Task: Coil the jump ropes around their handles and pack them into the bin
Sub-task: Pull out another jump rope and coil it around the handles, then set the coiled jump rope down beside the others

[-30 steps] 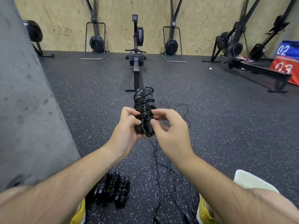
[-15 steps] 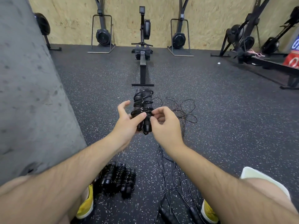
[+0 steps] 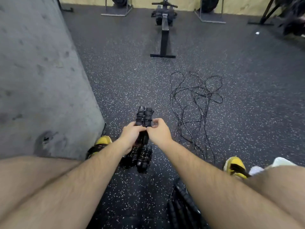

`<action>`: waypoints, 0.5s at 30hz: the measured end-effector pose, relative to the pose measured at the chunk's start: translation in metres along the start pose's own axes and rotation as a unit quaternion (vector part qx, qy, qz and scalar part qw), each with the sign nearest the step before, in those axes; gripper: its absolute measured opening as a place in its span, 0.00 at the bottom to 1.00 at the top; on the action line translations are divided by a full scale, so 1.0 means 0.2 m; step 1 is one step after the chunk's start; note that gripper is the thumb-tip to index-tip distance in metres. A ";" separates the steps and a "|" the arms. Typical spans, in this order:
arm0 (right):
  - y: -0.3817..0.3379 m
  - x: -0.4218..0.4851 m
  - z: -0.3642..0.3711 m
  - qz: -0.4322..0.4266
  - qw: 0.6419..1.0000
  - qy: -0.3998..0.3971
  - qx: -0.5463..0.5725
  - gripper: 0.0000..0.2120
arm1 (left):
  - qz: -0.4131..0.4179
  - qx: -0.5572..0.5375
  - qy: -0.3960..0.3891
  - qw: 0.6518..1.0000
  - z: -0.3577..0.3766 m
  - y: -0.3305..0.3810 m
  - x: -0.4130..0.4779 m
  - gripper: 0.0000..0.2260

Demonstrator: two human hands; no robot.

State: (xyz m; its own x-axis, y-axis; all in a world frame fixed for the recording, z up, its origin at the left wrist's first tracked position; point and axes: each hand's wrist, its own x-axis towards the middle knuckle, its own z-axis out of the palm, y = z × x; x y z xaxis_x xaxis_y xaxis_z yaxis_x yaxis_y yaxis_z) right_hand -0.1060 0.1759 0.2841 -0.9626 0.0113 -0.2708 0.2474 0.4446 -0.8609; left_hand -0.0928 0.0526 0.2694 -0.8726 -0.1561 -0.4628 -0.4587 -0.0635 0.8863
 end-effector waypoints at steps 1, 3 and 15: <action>0.08 0.01 0.06 0.018 1.000 -0.010 -0.002 0.13 | -0.005 0.049 0.018 0.999 -0.02 -0.07 0.02 0.19; 0.23 0.03 0.17 0.049 0.999 -0.025 -0.002 0.13 | -0.010 0.129 0.050 0.990 -0.06 -0.19 0.06 0.21; 0.64 0.25 0.59 0.129 0.986 -0.098 -0.046 0.24 | -0.025 0.350 0.078 0.933 -0.11 -0.70 0.47 0.20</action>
State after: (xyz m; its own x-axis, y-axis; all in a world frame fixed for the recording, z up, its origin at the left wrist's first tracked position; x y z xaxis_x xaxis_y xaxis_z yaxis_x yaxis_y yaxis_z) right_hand -0.1088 0.1284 0.1091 -0.8269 -0.0355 -0.5612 0.4612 0.5283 -0.7129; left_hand -0.1069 0.0255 0.1019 -0.8374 -0.3145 -0.4470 -0.5425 0.5771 0.6104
